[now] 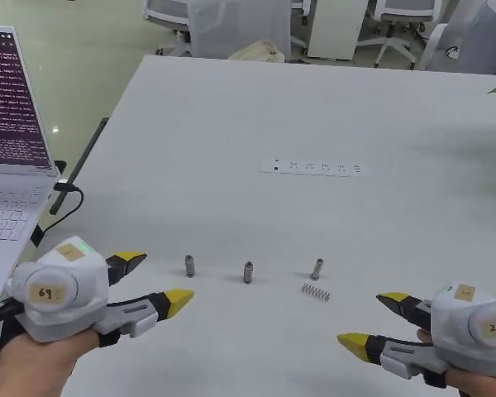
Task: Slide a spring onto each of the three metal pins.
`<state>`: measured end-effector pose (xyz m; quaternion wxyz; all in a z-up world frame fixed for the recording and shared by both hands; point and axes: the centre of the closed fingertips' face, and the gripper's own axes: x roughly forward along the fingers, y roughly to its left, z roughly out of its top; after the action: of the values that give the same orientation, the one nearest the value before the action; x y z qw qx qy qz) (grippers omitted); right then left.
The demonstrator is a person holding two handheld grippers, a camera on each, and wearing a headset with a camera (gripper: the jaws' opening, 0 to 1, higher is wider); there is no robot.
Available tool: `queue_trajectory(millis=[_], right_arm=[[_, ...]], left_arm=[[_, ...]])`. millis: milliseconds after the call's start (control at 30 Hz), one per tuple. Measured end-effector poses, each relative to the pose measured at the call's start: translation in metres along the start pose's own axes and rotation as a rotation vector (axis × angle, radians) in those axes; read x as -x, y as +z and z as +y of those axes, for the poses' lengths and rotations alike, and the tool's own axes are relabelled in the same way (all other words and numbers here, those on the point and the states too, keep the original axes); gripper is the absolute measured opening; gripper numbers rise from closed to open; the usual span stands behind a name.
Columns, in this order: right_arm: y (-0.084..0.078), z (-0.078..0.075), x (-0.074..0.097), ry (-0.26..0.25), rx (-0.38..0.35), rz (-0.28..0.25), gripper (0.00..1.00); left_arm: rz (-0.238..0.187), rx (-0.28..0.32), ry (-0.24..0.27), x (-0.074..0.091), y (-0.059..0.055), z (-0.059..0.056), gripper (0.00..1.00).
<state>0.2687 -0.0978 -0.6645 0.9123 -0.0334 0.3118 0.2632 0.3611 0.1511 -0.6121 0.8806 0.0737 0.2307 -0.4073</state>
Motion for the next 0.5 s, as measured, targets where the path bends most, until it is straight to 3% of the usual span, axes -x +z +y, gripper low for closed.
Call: queue_trajectory(millis=[367, 500], right_arm=[[-0.001, -0.008, 0.008, -0.015, -0.028, -0.023, 0.60], [-0.004, -0.004, 0.008, 0.001, -0.021, -0.011, 0.60]], left_arm=[[0.033, -0.046, -0.045, -0.015, 0.006, -0.021, 0.53], [0.043, -0.077, -0.072, -0.024, 0.011, -0.035, 0.53]])
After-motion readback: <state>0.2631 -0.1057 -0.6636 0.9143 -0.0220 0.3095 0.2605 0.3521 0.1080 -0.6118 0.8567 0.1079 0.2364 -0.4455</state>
